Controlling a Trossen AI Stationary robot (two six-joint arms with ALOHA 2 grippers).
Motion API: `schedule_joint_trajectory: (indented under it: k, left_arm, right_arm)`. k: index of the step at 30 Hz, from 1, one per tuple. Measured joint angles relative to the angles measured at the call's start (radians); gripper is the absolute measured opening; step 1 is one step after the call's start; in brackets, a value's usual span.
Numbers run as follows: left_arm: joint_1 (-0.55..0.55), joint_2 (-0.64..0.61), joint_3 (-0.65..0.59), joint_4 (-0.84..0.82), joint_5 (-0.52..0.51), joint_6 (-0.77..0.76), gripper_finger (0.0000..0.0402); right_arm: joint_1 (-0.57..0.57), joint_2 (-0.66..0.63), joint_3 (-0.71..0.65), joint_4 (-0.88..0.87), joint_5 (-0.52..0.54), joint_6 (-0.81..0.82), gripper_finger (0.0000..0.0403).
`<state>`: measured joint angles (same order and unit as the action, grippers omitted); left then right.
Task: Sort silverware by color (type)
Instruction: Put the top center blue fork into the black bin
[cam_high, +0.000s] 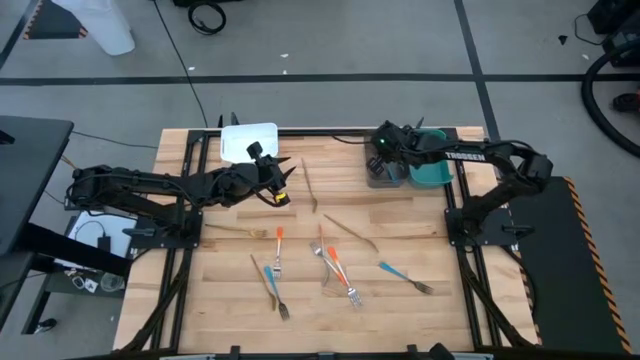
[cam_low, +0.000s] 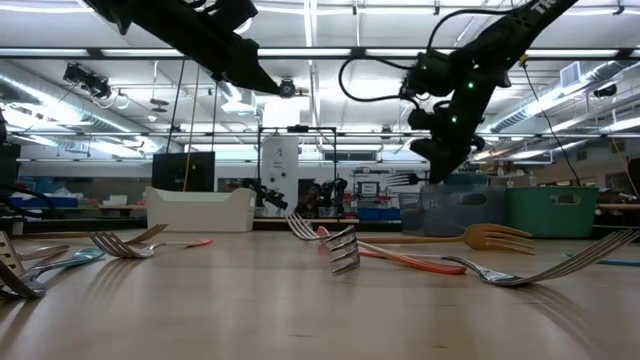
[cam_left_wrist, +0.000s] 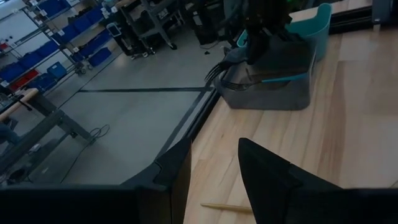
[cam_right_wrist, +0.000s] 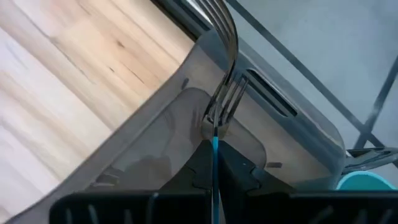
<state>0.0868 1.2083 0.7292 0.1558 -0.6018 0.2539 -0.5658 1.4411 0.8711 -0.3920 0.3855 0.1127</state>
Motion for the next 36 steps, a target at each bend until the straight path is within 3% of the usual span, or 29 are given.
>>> schedule_joint_trajectory:
  k: [5,16,21,26,36]
  left_arm:
    - [0.000,0.000,0.000,-0.002,0.000,0.000,0.0141]
    - [0.000,0.000,0.000,0.009,0.035,-0.008,0.0141]
    - [0.009,0.006,0.000,0.077,0.179,-0.038,0.0141]
    - [0.054,0.077,0.000,0.254,0.373,-0.106,0.0141]
    - [0.125,0.297,-0.001,0.556,0.472,-0.229,0.0141]
  right_arm:
    - [-0.029,-0.055,-0.010,0.012,-0.084,0.025,0.0016]
    - [-0.118,-0.182,-0.163,0.180,-0.287,0.120,0.0016]
    - [-0.119,-0.193,-0.170,0.214,-0.321,0.115,0.0016]
    - [-0.112,-0.208,-0.170,0.298,-0.431,0.108,0.0016]
    - [0.013,-0.286,-0.226,0.473,-0.491,0.128,0.0016]
